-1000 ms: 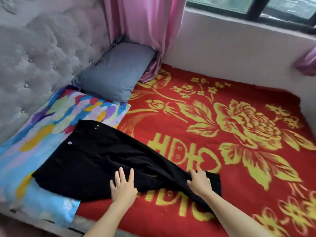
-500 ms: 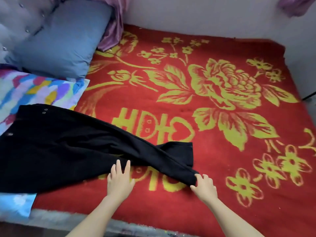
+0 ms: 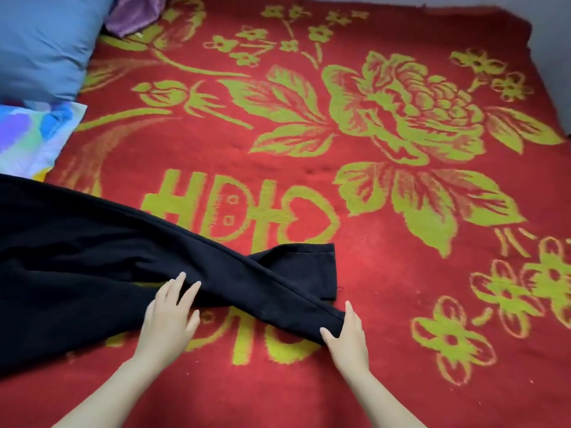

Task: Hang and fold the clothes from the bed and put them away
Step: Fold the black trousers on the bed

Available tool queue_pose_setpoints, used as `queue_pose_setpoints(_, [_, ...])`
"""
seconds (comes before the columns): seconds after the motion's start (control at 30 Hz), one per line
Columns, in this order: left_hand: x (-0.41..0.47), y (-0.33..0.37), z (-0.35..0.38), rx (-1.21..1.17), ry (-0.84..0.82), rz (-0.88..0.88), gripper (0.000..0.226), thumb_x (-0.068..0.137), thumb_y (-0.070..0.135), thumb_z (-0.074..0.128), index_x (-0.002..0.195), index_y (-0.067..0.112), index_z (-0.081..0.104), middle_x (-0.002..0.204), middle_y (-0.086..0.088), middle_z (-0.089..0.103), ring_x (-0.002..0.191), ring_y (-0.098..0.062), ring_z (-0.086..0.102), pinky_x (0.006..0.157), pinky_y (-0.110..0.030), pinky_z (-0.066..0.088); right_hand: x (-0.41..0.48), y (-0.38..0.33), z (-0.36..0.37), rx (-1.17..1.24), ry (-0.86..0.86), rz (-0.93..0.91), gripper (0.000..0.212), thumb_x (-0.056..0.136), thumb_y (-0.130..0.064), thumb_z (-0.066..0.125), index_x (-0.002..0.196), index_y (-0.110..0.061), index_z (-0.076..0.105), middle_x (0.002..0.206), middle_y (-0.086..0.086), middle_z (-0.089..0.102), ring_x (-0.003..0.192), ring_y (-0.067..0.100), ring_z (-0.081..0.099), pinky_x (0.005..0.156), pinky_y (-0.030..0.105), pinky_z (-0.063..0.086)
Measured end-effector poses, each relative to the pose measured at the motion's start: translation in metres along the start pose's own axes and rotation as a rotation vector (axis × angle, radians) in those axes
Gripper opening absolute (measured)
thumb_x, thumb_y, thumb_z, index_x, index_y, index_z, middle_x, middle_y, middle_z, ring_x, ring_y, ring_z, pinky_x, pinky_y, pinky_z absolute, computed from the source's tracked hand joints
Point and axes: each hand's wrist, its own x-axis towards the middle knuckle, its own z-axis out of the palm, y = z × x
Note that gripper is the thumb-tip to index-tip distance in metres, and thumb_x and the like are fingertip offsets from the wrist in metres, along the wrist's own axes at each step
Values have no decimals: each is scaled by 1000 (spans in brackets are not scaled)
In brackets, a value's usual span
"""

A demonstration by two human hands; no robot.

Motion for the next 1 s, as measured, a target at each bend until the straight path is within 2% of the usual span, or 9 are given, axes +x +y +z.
queue_pose_setpoints(0.13, [32, -10, 3, 69, -27, -13, 56, 90, 20, 59, 142, 16, 41, 154, -8, 27, 139, -28, 26, 105, -43, 31, 14, 0, 3, 190, 29, 122, 69, 86, -24, 65, 144, -11, 30, 139, 10, 45, 129, 27, 41, 100, 34, 35])
queue_pose_setpoints(0.23, [56, -11, 1, 123, -68, 11, 59, 94, 26, 52, 148, 22, 28, 157, -5, 17, 140, -26, 22, 105, -39, 31, 20, -8, -7, 278, 106, 121, 26, 82, -10, 67, 107, -10, 58, 99, 6, 62, 102, 27, 57, 76, 28, 38])
queue_pose_setpoints(0.3, [72, -12, -2, 93, -90, -21, 62, 94, 27, 52, 149, 24, 24, 157, -7, 15, 141, -25, 20, 103, -40, 33, 20, -13, -19, 352, 139, 56, 15, 80, -4, 66, 84, -14, 55, 79, 0, 57, 83, 24, 55, 66, 28, 34])
queue_pose_setpoints(0.4, [97, -18, -10, -75, -128, -169, 68, 93, 25, 55, 150, 31, 18, 158, -10, 10, 143, -26, 12, 105, -47, 30, 21, -25, -45, 490, 161, -127, 26, 83, 2, 63, 74, -18, 49, 70, -3, 50, 66, 9, 45, 55, 14, 34])
queue_pose_setpoints(0.53, [126, -31, -21, 40, -173, -210, 67, 93, 33, 55, 148, 39, 17, 158, -13, 3, 144, -30, 1, 111, -48, 19, 27, -43, -74, 430, 145, -286, 28, 86, 1, 60, 76, -21, 47, 67, -5, 46, 54, -1, 40, 50, 12, 31])
queue_pose_setpoints(0.67, [155, -39, -31, 78, -204, -290, 48, 93, 36, 53, 139, 34, 39, 159, -6, 0, 145, -26, -7, 113, -54, 9, 48, -71, -92, 267, 197, -360, 32, 89, -3, 59, 79, -29, 44, 66, -8, 49, 59, 4, 42, 54, 14, 32])
queue_pose_setpoints(0.83, [192, -46, -37, 119, -280, -313, 70, 91, 41, 56, 149, 33, 17, 158, -1, 14, 145, -28, -2, 111, -61, 9, 118, -131, -117, 122, 327, -455, 10, 89, -5, 59, 97, -8, 54, 77, 2, 54, 73, 22, 48, 60, 25, 23])
queue_pose_setpoints(0.93, [210, -44, -46, 44, -304, -475, 71, 89, 46, 57, 148, 32, 21, 155, -10, 19, 143, -32, 3, 111, -57, 13, 160, -153, -120, 108, 373, -385, 23, 91, -9, 56, 113, -6, 52, 92, 10, 59, 87, 27, 53, 67, 24, 27])
queue_pose_setpoints(1.0, [216, -42, -48, -54, -163, -523, 70, 90, 44, 56, 149, 30, 20, 155, -14, 16, 142, -32, 5, 111, -55, 13, 179, -152, -110, 93, 370, -268, 43, 93, -13, 55, 133, -12, 42, 114, 19, 58, 106, 34, 52, 83, 31, 35])
